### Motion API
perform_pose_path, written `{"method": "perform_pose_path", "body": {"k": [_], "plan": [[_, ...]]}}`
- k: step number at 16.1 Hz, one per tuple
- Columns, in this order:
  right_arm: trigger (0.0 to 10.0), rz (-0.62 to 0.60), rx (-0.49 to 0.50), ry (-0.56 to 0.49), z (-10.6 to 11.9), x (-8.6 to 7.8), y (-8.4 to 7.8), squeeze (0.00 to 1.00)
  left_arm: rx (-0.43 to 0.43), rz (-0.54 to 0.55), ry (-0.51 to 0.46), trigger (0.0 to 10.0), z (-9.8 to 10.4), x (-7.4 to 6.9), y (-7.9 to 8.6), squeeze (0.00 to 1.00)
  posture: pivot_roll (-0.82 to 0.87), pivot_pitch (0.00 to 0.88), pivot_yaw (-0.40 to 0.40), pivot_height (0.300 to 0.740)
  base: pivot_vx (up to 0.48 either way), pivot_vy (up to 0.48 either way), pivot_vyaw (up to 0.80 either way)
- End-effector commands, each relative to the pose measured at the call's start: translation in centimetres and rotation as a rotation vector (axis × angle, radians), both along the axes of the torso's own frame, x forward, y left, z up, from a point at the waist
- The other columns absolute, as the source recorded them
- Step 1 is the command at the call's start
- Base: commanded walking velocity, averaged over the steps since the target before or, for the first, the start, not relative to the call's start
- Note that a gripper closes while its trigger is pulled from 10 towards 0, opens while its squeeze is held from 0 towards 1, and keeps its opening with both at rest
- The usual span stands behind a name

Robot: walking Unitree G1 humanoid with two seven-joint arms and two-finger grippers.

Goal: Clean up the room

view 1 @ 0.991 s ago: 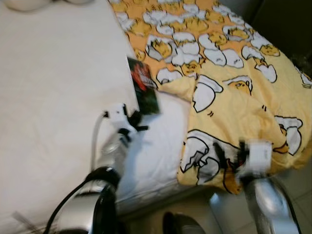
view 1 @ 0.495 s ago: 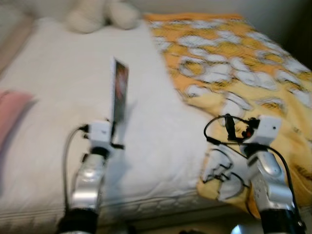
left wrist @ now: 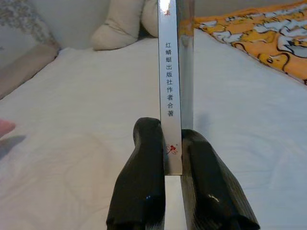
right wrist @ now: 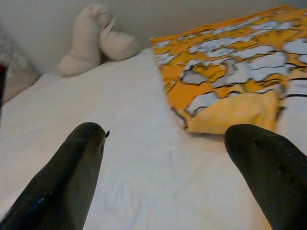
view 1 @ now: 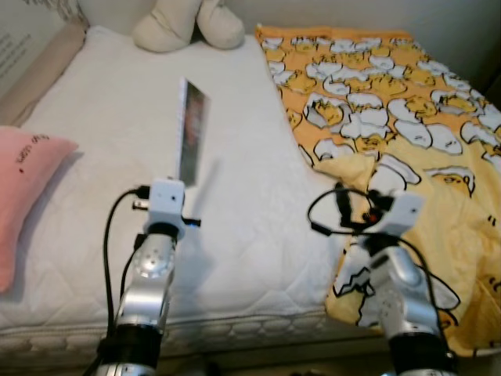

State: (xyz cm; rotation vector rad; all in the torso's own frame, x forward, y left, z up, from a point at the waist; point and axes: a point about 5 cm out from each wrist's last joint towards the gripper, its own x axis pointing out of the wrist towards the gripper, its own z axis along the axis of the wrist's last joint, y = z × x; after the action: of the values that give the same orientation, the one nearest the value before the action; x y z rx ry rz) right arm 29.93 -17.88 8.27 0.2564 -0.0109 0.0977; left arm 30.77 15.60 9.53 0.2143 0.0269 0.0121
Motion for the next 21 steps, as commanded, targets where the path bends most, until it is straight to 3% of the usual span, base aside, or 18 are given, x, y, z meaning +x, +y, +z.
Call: {"method": "perform_pose_path", "body": {"k": [1,4,12,15,16,17,20,21], "plan": [[10.0,0.014,-0.027,-0.017,0.2,0.2,0.1,0.05,0.001,-0.019,-0.056,10.0,1.4,0.6,-0.7,0.00,-0.02,0.000,-0.003,0.740,0.000,0.000,0.40],[10.0,0.012,-0.039,0.000,-0.1,0.1,-0.3,0.07,-0.013,-0.014,-0.050,10.0,1.5,1.0,-0.8,0.00,-0.02,0.000,-0.004,0.740,0.000,0.320,0.00],[10.0,0.055,-0.065,0.030,-0.5,0.1,-1.0,0.13,-0.010,0.008,0.001,10.0,0.5,0.2,-1.2,0.00,-0.01,0.000,-0.019,0.740,0.000,0.480,0.00],[10.0,0.011,-0.125,0.098,-1.5,0.1,-1.4,0.00,-0.018,-0.013,0.006,10.0,0.5,0.4,-1.6,0.00,-0.02,0.000,-0.021,0.740,0.000,0.480,0.15],[10.0,0.020,-0.122,0.099,-1.5,-0.1,-1.4,0.00,-0.021,-0.018,0.007,10.0,0.5,0.5,-1.8,0.00,-0.02,0.000,-0.020,0.740,0.000,0.480,0.00],[10.0,0.024,-0.183,0.106,-1.5,-0.2,-1.6,0.00,-0.017,-0.026,0.004,10.0,0.5,0.6,-2.0,0.00,-0.03,0.000,-0.019,0.740,0.000,0.000,0.00],[10.0,-0.079,-0.260,0.100,-1.1,-0.1,-2.8,0.00,-0.011,-0.015,-0.004,10.0,0.8,1.2,-2.2,0.00,-0.05,0.000,-0.029,0.740,0.000,0.000,0.00],[10.0,-0.184,-0.264,0.101,-1.0,0.2,-3.8,0.00,-0.016,-0.008,-0.002,10.0,0.8,1.3,-2.3,0.00,-0.05,0.000,-0.030,0.740,0.000,0.000,0.00]]}}
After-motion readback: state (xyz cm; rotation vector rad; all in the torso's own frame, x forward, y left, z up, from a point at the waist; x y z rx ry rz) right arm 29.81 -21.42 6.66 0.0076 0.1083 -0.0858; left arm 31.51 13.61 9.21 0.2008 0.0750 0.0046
